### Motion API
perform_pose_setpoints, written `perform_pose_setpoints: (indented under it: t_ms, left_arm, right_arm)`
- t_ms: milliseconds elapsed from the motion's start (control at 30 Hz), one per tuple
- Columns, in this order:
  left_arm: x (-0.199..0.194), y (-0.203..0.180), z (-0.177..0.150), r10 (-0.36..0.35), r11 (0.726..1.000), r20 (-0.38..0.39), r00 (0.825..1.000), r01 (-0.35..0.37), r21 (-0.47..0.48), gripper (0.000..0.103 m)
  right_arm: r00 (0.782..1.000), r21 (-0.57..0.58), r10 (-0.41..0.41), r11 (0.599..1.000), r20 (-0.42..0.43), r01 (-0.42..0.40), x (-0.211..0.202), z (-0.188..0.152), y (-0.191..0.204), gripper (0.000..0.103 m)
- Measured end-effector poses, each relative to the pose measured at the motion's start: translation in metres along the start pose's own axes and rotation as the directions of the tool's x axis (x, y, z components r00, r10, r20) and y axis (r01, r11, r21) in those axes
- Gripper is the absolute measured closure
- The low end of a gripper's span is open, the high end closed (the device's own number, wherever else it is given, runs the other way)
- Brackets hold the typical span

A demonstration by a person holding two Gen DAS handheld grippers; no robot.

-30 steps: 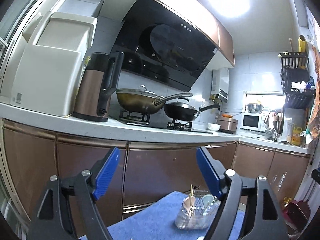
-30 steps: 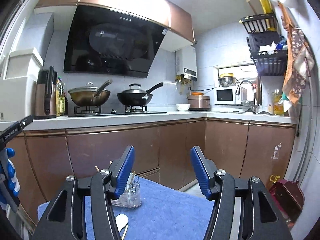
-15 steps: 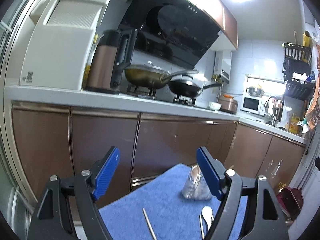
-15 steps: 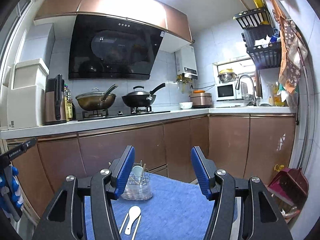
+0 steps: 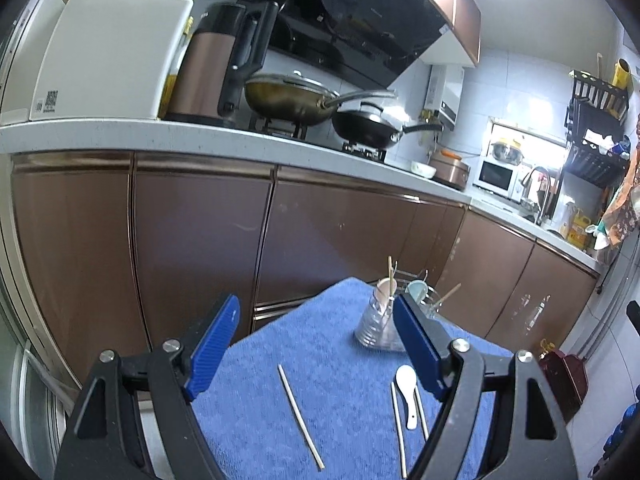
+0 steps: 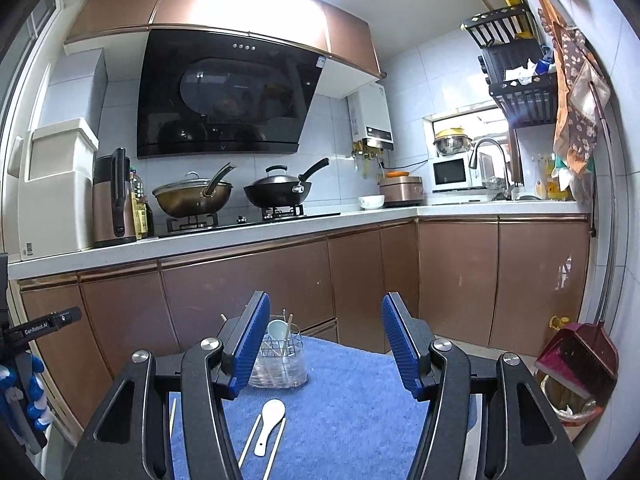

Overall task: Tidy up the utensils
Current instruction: 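Withdraw both tools from the holder back above the remaining utensils, then lower the left tool toward a chopstick beside the white spoon while the right tool lowers toward another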

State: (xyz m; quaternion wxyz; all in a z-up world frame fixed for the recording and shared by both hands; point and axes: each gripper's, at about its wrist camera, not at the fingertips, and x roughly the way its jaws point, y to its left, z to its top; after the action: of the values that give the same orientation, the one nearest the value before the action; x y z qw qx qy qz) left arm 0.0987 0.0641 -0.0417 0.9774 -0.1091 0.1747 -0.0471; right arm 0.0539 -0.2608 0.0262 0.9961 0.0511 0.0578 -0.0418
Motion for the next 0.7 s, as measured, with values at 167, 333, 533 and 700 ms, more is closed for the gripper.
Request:
perform_pose_setpoints:
  t_ms: [167, 333, 533, 700]
  left_arm:
    - [0.013, -0.001, -0.01, -0.016, 1.0, -0.065, 0.998, 0.016, 0.006, 0.025]
    - [0.029, -0.006, -0.021, -0.039, 0.999, -0.137, 0.99, 0.041, 0.016, 0.025]
    - [0.049, -0.013, -0.037, -0.053, 0.998, -0.211, 0.976, 0.06, 0.027, 0.025]
    - [0.068, -0.021, -0.05, -0.061, 0.997, -0.277, 0.959, 0.073, 0.036, 0.025]
  right_arm:
    - [1.0, 0.004, 0.002, 1.0, -0.02, -0.002, 0.004, -0.004, -0.003, 0.045]
    - [0.998, 0.014, 0.003, 1.0, -0.057, -0.002, 0.013, -0.013, -0.008, 0.045]
    - [0.995, 0.032, 0.0, 0.999, -0.099, 0.003, 0.024, -0.028, -0.017, 0.045]
    - [0.991, 0.049, -0.002, 0.999, -0.136, 0.008, 0.035, -0.04, -0.025, 0.045]
